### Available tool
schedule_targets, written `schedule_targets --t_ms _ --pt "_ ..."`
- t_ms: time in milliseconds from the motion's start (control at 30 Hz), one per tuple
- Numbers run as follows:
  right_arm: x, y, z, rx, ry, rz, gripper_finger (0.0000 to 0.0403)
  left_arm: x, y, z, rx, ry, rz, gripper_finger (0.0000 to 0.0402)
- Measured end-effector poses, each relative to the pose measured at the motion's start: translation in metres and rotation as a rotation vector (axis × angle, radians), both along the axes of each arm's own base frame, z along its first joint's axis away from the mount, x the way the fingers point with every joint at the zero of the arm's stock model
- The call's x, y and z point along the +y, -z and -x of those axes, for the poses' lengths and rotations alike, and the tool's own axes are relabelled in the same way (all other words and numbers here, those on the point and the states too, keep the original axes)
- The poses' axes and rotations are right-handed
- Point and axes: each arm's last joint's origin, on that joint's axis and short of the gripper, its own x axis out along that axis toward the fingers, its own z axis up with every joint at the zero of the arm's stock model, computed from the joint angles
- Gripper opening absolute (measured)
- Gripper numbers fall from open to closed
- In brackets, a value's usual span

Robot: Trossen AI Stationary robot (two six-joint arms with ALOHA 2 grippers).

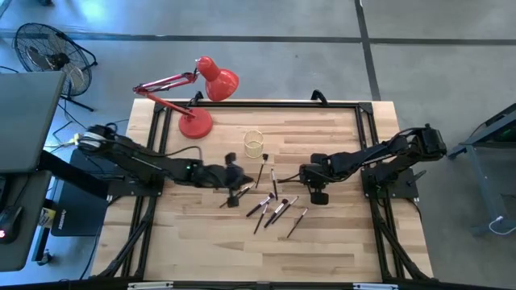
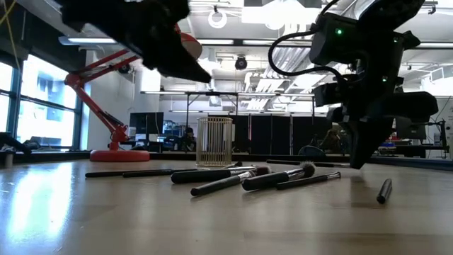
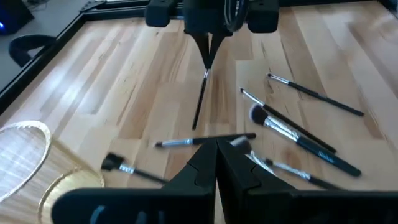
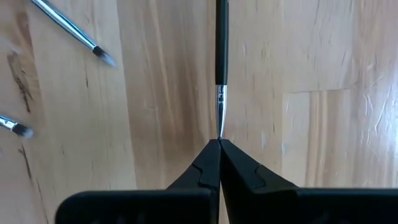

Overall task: Put items in baskets/containers
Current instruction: Put the black eyeshadow brush into the gold pen holder

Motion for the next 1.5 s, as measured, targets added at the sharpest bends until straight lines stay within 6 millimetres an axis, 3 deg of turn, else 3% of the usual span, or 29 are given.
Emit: schedule_targets --t_ms 300,467,700,1033,1500 --pt "0.000 -0.001 -0.003 -0.031 -0.033 0.002 0.0000 -0.013 0.002 -0.058 0.133 0.066 -0.126 0.0000" --pt "0.000 -0.002 -0.004 -0.038 -0.033 -0.001 0.0000 -0.016 0.007 -0.082 0.247 0.015 -0.186 0.0003" --pt "0.001 -0.003 -0.006 -0.065 -0.041 -0.026 0.0000 -0.020 0.020 -0.109 0.292 -0.002 -0.248 0.0046" --pt "0.002 -0.016 -0.018 -0.123 -0.053 -0.035 0.0000 -0.014 0.034 -0.114 0.347 -0.041 -0.291 0.0126" --pt "0.003 -0.041 -0.034 -0.172 -0.061 -0.029 0.0000 -0.006 0.037 -0.111 0.413 -0.086 -0.362 0.0128"
